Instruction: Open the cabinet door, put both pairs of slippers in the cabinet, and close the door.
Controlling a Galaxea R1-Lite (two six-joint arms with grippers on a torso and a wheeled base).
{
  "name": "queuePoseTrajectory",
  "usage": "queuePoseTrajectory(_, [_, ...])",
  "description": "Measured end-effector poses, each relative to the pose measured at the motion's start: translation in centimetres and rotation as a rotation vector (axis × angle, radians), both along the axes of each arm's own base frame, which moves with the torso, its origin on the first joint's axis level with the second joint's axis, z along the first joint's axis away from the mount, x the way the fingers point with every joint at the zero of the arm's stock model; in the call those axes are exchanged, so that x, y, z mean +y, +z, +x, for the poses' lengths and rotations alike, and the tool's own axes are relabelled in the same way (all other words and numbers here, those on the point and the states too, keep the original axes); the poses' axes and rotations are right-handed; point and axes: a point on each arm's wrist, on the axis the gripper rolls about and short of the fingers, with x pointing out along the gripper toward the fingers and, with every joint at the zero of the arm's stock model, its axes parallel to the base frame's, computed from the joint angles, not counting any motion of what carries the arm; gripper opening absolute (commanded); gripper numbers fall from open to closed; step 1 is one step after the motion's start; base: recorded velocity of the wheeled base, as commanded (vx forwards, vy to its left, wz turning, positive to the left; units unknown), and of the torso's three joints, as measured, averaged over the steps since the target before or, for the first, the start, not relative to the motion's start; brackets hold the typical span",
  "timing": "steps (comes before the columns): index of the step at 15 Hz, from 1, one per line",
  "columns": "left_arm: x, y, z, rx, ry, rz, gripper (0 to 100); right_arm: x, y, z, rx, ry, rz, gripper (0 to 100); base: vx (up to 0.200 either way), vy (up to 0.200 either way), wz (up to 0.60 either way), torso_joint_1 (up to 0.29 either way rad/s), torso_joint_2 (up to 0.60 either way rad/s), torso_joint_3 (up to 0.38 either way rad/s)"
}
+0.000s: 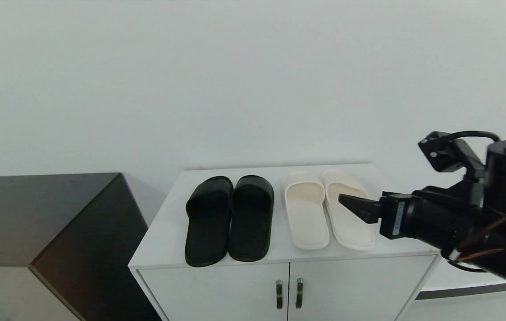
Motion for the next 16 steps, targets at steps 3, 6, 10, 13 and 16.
queuePoseTrajectory(3, [0.0,0.0,0.0,0.000,-0.001,0.000,0,2.8,-1.4,2.7,-0.005,-0.113,-0.045,100,0.000,0.000,0.00,0.000,0.00,0.000])
queuePoseTrajectory(6, [0.0,0.0,0.0,0.001,-0.002,0.000,0,5.2,-2.7,5.2,-0.011,-0.189,-0.103,100,0.000,0.000,0.00,0.000,0.00,0.000])
queuePoseTrajectory(10, [0.0,0.0,0.0,0.000,-0.001,0.000,0,7.1,-4.2,7.8,-0.059,-0.237,-0.151,100,0.000,0.000,0.00,0.000,0.00,0.000])
queuePoseTrajectory(13, [0.0,0.0,0.0,0.000,-0.002,-0.001,0,7.5,-5.5,9.0,-0.068,-0.264,-0.192,100,0.000,0.000,0.00,0.000,0.00,0.000])
queuePoseTrajectory(16, [0.0,0.0,0.0,0.000,-0.002,0.000,0,7.4,-6.4,10.2,-0.054,-0.284,-0.208,100,0.000,0.000,0.00,0.000,0.00,0.000])
